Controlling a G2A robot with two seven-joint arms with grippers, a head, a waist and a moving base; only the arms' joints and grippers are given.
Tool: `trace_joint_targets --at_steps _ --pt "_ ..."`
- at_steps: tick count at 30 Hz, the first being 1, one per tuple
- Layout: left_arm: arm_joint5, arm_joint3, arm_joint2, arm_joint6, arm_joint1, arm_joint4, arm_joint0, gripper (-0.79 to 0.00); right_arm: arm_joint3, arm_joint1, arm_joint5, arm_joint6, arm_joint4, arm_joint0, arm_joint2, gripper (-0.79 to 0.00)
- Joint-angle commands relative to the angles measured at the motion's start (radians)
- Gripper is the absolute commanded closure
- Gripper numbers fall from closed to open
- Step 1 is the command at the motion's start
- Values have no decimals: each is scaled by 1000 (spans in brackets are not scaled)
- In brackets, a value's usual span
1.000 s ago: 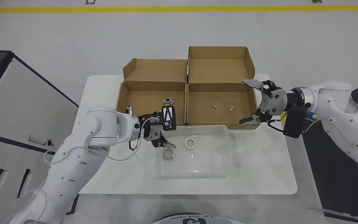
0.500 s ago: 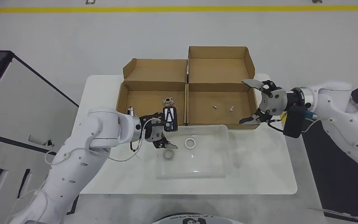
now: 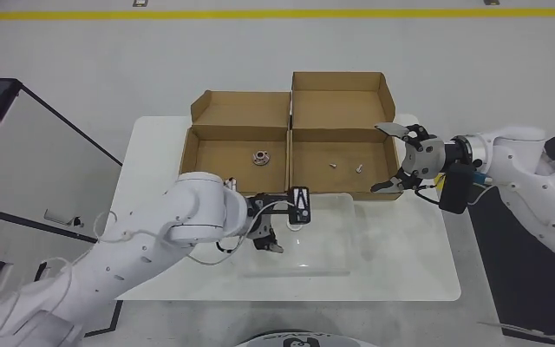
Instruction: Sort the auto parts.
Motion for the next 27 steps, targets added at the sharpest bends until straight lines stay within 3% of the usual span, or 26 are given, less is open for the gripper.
trace_joint_targets --at_steps 1,7,14,19,23,25,27 --pt "48 3 61 -47 7 -44 -62 -785 0 0 0 0 0 0 0 -785" --pt "106 45 159 -104 14 -135 -173 -785 0 0 0 0 0 0 0 -785" --pt "126 77 249 -124 -1 -130 -243 -785 0 0 0 0 0 0 0 -785" --pt "124 122 306 -122 -23 -115 -268 -566 0 0 0 0 0 0 0 -785" --pt "122 167 342 -120 -45 -95 -276 -462 0 0 0 0 0 0 0 -785" --pt "120 187 352 -116 -56 -93 -279 -434 0 0 0 0 0 0 0 -785" --pt "122 207 361 -117 -65 -88 -280 -459 0 0 0 0 0 0 0 -785"
